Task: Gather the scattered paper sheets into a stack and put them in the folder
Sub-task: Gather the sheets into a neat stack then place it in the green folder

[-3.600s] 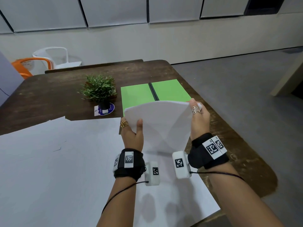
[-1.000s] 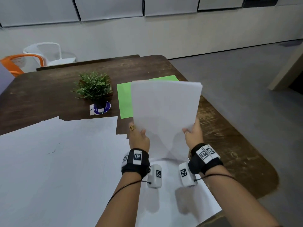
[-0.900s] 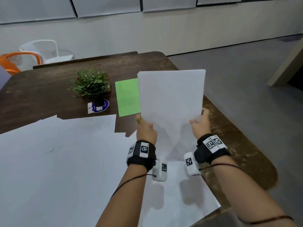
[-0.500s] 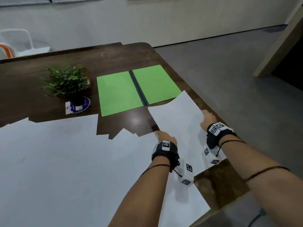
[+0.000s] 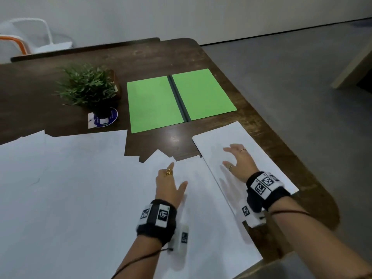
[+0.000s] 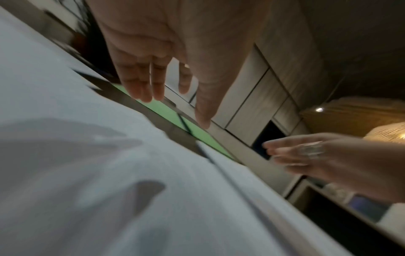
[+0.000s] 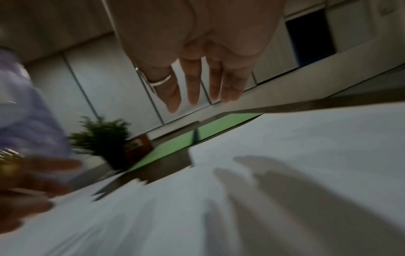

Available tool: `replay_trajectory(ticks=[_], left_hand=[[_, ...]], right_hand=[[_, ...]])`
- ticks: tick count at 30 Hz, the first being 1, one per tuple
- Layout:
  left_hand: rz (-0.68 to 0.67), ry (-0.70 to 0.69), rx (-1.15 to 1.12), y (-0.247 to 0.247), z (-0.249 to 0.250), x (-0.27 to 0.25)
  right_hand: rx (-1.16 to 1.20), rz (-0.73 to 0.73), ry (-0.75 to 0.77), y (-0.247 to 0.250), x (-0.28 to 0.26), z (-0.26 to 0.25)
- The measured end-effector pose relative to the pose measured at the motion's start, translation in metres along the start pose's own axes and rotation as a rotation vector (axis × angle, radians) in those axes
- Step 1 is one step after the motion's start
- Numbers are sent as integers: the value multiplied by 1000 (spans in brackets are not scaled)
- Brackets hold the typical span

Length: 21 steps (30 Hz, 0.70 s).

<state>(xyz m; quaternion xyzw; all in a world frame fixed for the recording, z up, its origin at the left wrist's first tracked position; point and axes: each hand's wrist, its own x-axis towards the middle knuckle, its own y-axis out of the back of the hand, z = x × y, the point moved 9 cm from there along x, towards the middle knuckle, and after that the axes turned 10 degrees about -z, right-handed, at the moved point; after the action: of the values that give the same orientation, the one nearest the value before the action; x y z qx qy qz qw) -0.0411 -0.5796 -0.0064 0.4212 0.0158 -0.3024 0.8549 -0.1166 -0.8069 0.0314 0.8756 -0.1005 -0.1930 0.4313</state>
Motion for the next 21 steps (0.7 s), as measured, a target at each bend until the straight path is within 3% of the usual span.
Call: replay_trajectory(ticks=[3, 6, 8, 10, 13, 21], left_hand=[[-6, 193, 243, 41, -91, -24], [-144, 421, 506, 69, -178, -59], [-190, 560, 511, 88, -225, -95], [-208, 664, 413, 99, -262, -133], [-204, 649, 378, 101, -283, -164], [-215, 621, 329, 106, -285, -167]], right_hand=[[91, -131, 91, -57, -18, -47], [6, -333, -6, -129, -22, -67], [-137, -436, -117, -167, -26, -73], [-268, -451, -194, -189, -31, -79], [-319, -415, -210, -210, -36, -98], [-262, -466, -99, -262, -46, -167]])
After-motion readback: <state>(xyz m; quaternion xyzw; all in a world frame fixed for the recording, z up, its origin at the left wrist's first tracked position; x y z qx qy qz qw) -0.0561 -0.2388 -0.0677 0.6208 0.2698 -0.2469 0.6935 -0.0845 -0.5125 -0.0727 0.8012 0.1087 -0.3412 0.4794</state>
